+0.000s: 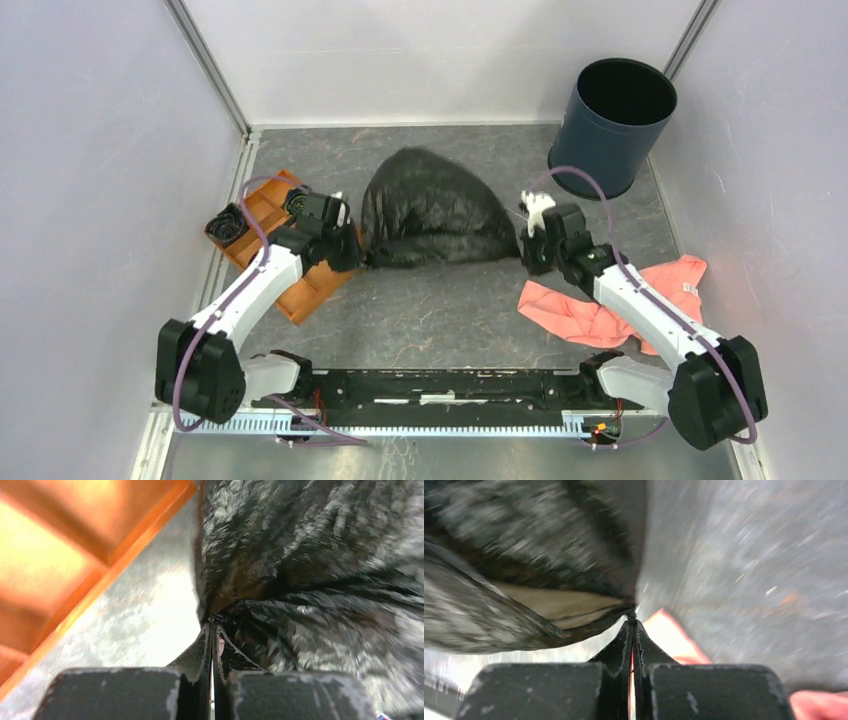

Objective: Put the trash bags into the trash bin

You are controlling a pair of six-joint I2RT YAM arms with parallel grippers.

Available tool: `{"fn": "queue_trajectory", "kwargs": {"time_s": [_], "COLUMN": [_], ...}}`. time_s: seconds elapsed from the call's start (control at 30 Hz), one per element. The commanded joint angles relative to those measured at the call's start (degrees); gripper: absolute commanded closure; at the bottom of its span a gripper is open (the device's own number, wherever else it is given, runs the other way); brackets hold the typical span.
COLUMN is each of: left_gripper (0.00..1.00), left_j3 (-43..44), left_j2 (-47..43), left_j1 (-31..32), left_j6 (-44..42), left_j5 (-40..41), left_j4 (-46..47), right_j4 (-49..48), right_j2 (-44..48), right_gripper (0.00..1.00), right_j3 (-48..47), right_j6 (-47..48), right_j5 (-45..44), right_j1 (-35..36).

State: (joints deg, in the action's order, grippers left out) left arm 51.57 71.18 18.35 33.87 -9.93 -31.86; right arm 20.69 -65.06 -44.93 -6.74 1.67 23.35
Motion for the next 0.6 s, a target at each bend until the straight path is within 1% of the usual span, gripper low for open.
{"fn": "queue_trajectory", "kwargs": {"time_s": [0.0,0.07,0.13,0.2,0.23,0.27,0.3,0.37,0.4,0.47,0.5,0.53,0.57], "left_gripper": [0.98,0.98,0.98,0.98,0.98,0.98,0.98,0.98,0.98,0.98,0.98,0.98,0.98], "left_j3": [4.6,11.8,19.6,26.6,29.3,31.3,32.4,33.2,34.3,38.9,41.8,44.3,44.0], "left_j2": [-12.3,-15.7,-19.4,-22.4,-22.9,-22.8,-22.1,-18.0,-13.7,-1.8,5.0,10.3,13.3], "left_j1": [-0.1,-0.1,-0.1,-0.1,-0.1,-0.1,-0.1,-0.1,-0.1,-0.2,-0.4,-0.5,-0.4], "left_j6": [-6.1,-9.0,-12.0,-13.4,-12.2,-10.2,-7.3,-2.6,-1.6,-2.0,-2.4,-4.0,-5.9], "left_j5": [-1.4,-5.4,-9.6,-13.2,-13.7,-13.1,-11.0,-5.2,-2.0,3.1,4.7,4.5,2.7], "left_j4": [-2.6,-4.1,-3.9,-1.4,0.8,3.4,6.2,9.0,7.1,-2.1,-9.0,-14.3,-16.4], "right_j4": [1.8,5.9,7.9,6.7,5.0,3.4,3.6,7.5,9.2,9.6,10.4,11.7,12.2], "right_j2": [7.4,9.7,13.2,15.5,15.9,15.9,15.2,10.9,6.7,-0.6,-3.9,-5.9,-6.8], "right_gripper": [1.00,0.99,1.00,1.00,1.00,1.00,1.00,1.00,1.00,1.00,1.00,1.00,1.00], "right_j3": [1.0,-4.4,-11.2,-18.4,-22.4,-25.7,-30.1,-37.7,-40.8,-42.6,-42.2,-41.2,-39.0], "right_j6": [0.1,1.9,2.2,-0.2,-2.2,-4.1,-6.3,-7.3,-6.2,-3.0,-2.4,-2.0,-1.8], "right_j5": [17.0,22.4,24.8,28.1,28.2,25.2,16.8,-1.6,-8.9,-14.6,-14.8,-13.5,-11.5], "right_j1": [0.2,2.6,6.5,7.9,7.9,7.9,8.0,7.3,5.7,1.0,-0.5,-1.4,-1.6]}}
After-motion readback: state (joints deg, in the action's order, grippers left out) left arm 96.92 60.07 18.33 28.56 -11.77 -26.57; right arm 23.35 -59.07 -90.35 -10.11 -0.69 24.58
